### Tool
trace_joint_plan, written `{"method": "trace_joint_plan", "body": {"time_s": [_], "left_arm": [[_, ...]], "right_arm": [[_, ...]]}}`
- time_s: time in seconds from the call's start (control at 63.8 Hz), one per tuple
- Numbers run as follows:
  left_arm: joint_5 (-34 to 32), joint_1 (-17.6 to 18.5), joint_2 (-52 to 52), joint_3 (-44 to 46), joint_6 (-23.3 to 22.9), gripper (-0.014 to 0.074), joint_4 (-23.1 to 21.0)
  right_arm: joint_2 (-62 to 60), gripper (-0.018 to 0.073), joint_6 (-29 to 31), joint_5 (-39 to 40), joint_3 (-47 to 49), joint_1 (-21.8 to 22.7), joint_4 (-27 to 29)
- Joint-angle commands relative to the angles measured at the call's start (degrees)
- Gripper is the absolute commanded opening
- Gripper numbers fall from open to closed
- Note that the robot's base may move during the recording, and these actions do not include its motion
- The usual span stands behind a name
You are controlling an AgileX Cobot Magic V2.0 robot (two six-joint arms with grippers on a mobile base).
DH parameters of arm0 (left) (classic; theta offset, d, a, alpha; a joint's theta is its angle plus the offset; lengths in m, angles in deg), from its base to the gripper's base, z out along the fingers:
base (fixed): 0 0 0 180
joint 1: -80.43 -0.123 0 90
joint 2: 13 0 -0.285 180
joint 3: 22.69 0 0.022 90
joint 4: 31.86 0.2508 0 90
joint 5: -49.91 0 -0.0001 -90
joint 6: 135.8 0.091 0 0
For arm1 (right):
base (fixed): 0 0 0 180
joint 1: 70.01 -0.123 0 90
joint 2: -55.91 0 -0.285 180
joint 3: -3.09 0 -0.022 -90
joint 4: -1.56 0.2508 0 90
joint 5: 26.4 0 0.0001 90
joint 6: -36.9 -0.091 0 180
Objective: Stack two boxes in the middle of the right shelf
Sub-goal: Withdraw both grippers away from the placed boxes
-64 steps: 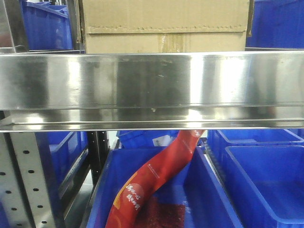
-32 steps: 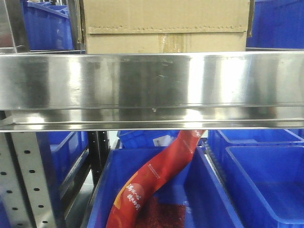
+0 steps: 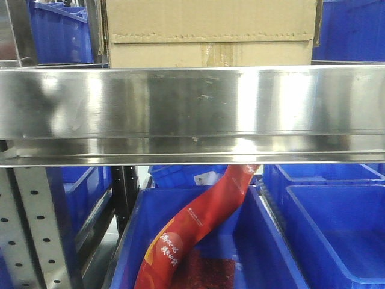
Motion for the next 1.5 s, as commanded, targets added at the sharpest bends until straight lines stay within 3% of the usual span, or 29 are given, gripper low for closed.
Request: {"method": "trace_joint_plan", "body": {"time_s": [0.0,0.063,0.11,1.081,1.488], "left_arm": [[-2.9,-1.7,-1.4,-4.6,0.3,-0.0111,-1.2],[-7.1,-2.1,-1.4,-5.7,0.3,-0.0111,-1.2],[-3.4,-2.1,-1.4,-5.7,0.3,-0.0111,-1.1],[-3.2,-2.1,-1.4,-5.7,0.3,-0.0111,-1.1],[-3.2,-2.1,-1.4,-5.7,0.3,-0.0111,-1.1]], "right_arm": [[-0.3,-0.0155,0.3,1.5,-0.1,0.2,-0.5],[-0.4,-0.0155,0.3,1.5,-0.1,0.2,-0.5],[-0.4,-0.0155,0.3,1.5,-0.1,0.2,-0.5],[-0.4,-0.0155,-0.5,4.1,-1.1,0.2,-0.5],[-16.5,-0.0155,-6.6,8.2,-16.3,6.2,-1.5]]}}
